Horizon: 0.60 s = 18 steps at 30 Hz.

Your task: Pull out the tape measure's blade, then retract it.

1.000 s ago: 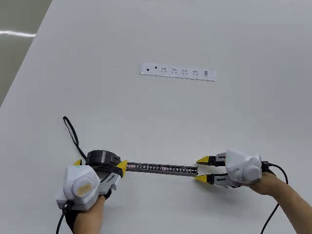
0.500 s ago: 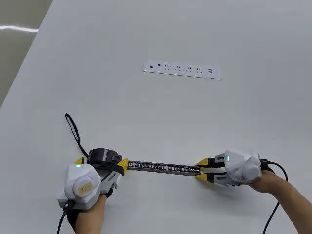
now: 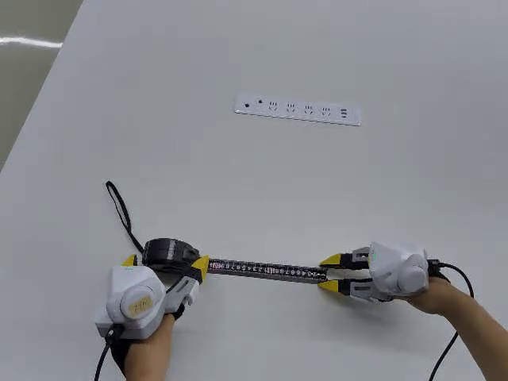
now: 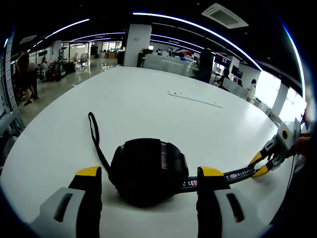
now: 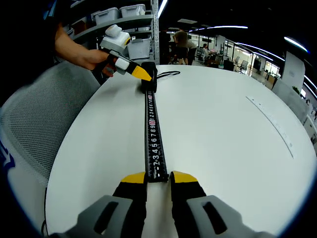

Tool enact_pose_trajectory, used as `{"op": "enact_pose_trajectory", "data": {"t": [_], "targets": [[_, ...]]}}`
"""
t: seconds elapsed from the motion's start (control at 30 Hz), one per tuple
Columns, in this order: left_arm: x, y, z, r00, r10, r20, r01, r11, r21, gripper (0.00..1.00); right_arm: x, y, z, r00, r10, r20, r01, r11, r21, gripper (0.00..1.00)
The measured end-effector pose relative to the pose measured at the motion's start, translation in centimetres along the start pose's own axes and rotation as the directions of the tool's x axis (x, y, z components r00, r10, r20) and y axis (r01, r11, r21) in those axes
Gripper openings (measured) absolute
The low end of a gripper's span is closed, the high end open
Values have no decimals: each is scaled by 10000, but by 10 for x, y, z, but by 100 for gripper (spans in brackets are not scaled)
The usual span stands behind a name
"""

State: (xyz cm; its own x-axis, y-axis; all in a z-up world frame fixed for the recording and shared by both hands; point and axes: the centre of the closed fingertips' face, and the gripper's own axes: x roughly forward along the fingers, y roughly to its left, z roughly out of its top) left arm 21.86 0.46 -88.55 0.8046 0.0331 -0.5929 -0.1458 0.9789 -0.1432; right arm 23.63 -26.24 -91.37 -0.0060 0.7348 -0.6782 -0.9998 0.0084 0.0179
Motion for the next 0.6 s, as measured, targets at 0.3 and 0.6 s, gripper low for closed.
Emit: {"op": "enact_pose_trajectory", "data": {"t": [0.3,0.6], "targets": [[4,1,-1,9999,145,87,-142,9990,-436,74,0,0,-1,9997,-150,168,146,9997,216,14],[4,5,-2,9992,370,131,-359,9964,-766,70,1,0,-1,9997,-216,68,214,9995,222,13]]}}
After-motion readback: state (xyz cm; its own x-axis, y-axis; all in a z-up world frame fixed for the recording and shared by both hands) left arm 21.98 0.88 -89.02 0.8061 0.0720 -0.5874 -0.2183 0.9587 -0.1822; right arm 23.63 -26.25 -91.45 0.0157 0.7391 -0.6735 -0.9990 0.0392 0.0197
